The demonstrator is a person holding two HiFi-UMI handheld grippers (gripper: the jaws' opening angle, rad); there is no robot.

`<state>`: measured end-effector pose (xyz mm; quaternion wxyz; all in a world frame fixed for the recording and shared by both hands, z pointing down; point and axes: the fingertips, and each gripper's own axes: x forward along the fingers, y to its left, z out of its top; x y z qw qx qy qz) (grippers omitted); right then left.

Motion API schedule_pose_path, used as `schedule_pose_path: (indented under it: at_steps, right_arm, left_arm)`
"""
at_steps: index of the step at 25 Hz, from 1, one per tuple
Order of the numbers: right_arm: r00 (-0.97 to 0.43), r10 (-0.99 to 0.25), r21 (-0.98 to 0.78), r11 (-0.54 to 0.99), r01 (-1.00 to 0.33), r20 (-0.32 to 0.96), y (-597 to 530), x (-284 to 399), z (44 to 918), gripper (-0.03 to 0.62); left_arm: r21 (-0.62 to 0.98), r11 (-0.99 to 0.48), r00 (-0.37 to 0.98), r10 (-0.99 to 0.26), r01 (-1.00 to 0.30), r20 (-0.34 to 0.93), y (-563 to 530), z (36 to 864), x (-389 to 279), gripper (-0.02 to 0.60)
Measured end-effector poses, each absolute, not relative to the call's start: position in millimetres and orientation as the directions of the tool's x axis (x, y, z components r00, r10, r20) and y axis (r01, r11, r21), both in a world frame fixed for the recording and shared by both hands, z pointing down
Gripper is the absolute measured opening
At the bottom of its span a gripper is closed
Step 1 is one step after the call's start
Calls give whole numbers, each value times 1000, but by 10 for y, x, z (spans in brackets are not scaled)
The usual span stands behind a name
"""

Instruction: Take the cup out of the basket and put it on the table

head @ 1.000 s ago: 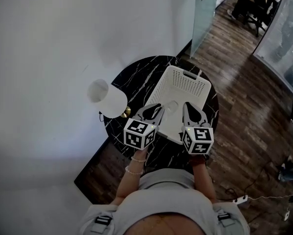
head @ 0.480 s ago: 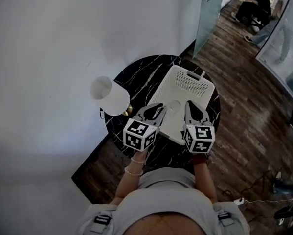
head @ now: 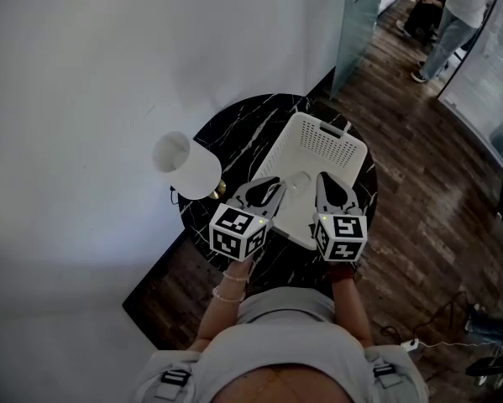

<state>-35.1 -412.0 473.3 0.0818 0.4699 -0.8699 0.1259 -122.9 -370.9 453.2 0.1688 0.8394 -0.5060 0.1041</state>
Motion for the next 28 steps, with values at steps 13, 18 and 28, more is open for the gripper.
schedule_pose_path:
  at_steps: [13, 18, 28]
  right_arm:
    - [-539, -800, -136, 522, -842, 263, -4123, -331, 4715, 11]
    - [-537, -803, -134, 521, -843, 259, -4117, -312, 4693, 11]
    - [-533, -805, -129, 519, -845, 259, -4119, -272, 4687, 11]
  left_arm:
    - [184, -438, 475, -811, -880, 341, -3717, 4501, -1223, 54]
    - [185, -443, 480, -808, -877, 341, -3719, 4501, -1199, 54]
    - [189, -449, 487, -801, -874, 348, -3736, 4540, -1149, 54]
